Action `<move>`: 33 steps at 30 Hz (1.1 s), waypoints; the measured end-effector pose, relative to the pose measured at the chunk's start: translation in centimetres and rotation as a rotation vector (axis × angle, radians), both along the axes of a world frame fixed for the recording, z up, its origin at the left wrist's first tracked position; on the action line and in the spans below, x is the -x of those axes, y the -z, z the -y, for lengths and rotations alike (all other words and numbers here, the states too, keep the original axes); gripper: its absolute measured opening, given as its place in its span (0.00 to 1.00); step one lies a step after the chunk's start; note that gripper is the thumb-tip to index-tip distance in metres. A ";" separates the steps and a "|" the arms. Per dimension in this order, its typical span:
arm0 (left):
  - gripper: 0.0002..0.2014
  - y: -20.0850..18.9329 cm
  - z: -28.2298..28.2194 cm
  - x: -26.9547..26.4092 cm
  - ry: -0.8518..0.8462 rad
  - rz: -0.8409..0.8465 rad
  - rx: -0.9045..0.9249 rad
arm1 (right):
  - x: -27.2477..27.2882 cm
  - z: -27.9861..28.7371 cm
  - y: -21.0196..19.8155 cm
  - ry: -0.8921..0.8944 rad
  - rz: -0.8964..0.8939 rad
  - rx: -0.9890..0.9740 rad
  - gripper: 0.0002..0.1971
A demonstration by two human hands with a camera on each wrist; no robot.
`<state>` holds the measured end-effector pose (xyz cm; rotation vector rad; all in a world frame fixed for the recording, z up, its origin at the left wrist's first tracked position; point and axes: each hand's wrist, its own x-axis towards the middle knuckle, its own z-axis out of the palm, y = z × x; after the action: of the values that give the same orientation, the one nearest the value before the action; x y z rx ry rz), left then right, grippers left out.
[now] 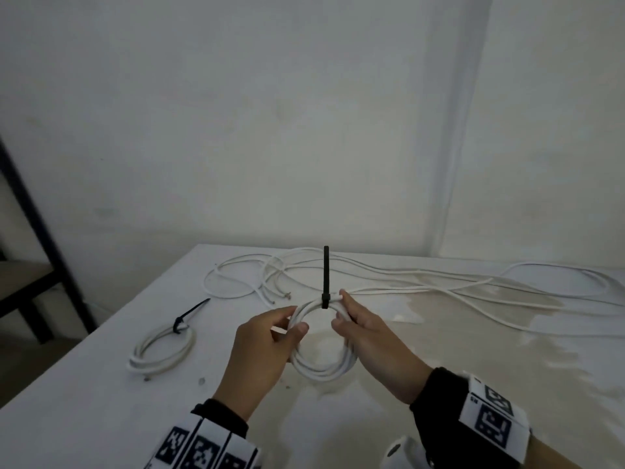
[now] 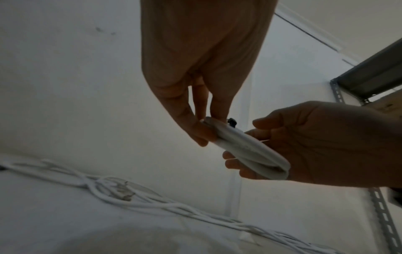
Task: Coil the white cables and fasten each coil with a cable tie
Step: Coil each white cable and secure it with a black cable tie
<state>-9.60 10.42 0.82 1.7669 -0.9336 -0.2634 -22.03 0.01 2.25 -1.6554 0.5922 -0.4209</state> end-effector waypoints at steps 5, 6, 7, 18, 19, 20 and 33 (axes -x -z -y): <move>0.09 0.7 -1.9 -3.0 -0.049 -0.066 -0.014 | -3.3 -1.3 0.8 -0.104 -0.038 -0.043 0.34; 0.09 0.9 -2.2 -3.6 -0.053 -0.074 -0.024 | -3.8 -1.5 0.9 -0.125 -0.052 -0.034 0.34; 0.09 1.0 -2.5 -4.2 -0.058 -0.082 -0.036 | -4.3 -1.7 0.9 -0.142 -0.064 -0.028 0.34; 0.10 1.5 -6.6 -14.5 -0.281 0.004 -0.301 | -6.7 1.2 1.5 -0.049 -0.176 0.049 0.34; 0.10 1.7 -6.8 -15.2 -0.284 0.039 -0.360 | -6.8 1.5 1.7 -0.035 -0.182 0.049 0.33; 0.10 1.9 -6.9 -15.7 -0.283 0.073 -0.415 | -6.9 1.9 1.8 -0.023 -0.188 0.053 0.33; 0.11 2.7 -6.2 -18.7 -0.385 0.065 -0.670 | -7.1 5.4 2.2 0.074 -0.308 0.165 0.28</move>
<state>9.08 16.63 -1.91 2.5395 -0.5537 -0.2888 -14.92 -5.43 0.08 -1.8776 0.8681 -0.2744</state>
